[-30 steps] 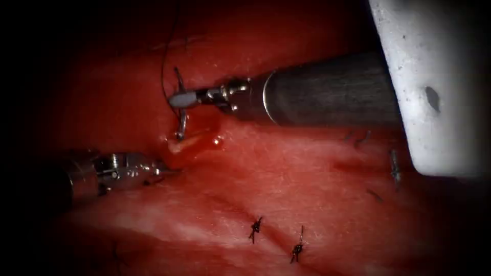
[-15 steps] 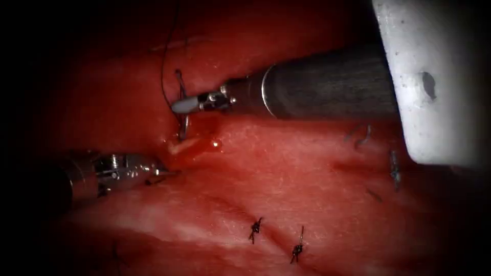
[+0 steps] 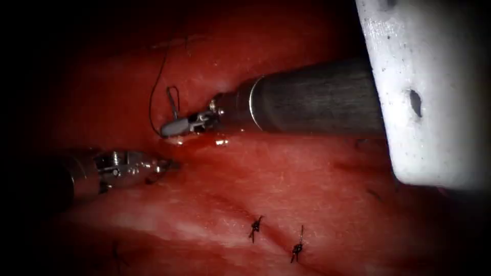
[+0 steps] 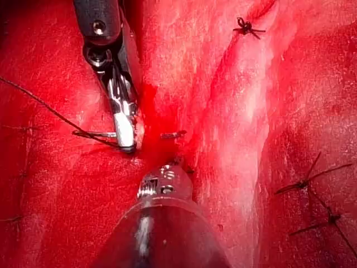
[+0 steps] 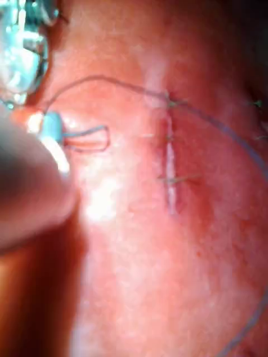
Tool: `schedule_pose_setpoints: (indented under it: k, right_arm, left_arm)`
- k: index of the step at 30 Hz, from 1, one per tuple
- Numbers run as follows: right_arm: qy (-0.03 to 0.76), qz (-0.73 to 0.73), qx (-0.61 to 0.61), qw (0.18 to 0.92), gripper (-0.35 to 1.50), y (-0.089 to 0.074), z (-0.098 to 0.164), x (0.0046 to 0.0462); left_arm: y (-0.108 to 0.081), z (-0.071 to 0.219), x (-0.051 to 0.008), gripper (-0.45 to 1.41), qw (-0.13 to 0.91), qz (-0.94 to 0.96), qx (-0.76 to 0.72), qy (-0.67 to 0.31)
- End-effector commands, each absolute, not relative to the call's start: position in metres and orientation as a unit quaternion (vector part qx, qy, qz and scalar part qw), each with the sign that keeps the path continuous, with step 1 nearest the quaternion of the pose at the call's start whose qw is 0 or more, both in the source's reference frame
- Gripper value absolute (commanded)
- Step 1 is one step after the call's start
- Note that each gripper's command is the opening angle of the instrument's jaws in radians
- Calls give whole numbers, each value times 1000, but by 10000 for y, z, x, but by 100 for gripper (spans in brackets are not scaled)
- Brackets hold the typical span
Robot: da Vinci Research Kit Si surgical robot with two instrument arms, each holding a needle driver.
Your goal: Wound Closure
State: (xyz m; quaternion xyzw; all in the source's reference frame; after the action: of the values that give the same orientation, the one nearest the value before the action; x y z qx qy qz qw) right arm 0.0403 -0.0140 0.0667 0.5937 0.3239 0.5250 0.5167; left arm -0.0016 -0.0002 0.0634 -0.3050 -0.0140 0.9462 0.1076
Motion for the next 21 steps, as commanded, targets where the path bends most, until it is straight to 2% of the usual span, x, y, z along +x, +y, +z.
schedule_pose_setpoints:
  k: [1,4,7,8,10,11,12,13,15,20,21]
  right_arm:
    - [323,523,595,518,-35,-147,672,409]
    - [329,528,584,522,-35,-144,672,407]
    - [373,516,552,538,-35,-137,674,408]
    - [392,513,547,533,5,-133,675,407]
    - [422,502,536,532,64,-127,679,404]
    - [443,501,522,529,103,-119,682,400]
    - [443,501,522,529,103,-119,682,400]
    - [455,500,507,535,114,-116,683,397]
    - [466,503,486,543,123,-103,682,386]
    - [473,500,472,551,119,-83,672,357]
    - [479,500,457,558,118,-76,668,347]
  left_arm:
    - [-3,641,-21,-45,108,946,-305,-14]
    - [-3,640,-20,-45,105,946,-305,-14]
    - [-4,638,-20,-45,102,947,-306,-13]
    - [-4,636,-20,-45,104,946,-307,-12]
    - [-3,629,-18,-45,100,943,-316,-2]
    - [-3,622,-15,-45,99,940,-327,9]
    - [-3,622,-15,-45,99,940,-327,9]
    - [-2,616,-13,-45,95,938,-334,18]
    - [1,603,-9,-45,86,928,-359,54]
    - [0,588,-10,-33,68,901,-416,101]
    - [1,586,-12,-25,59,890,-439,107]
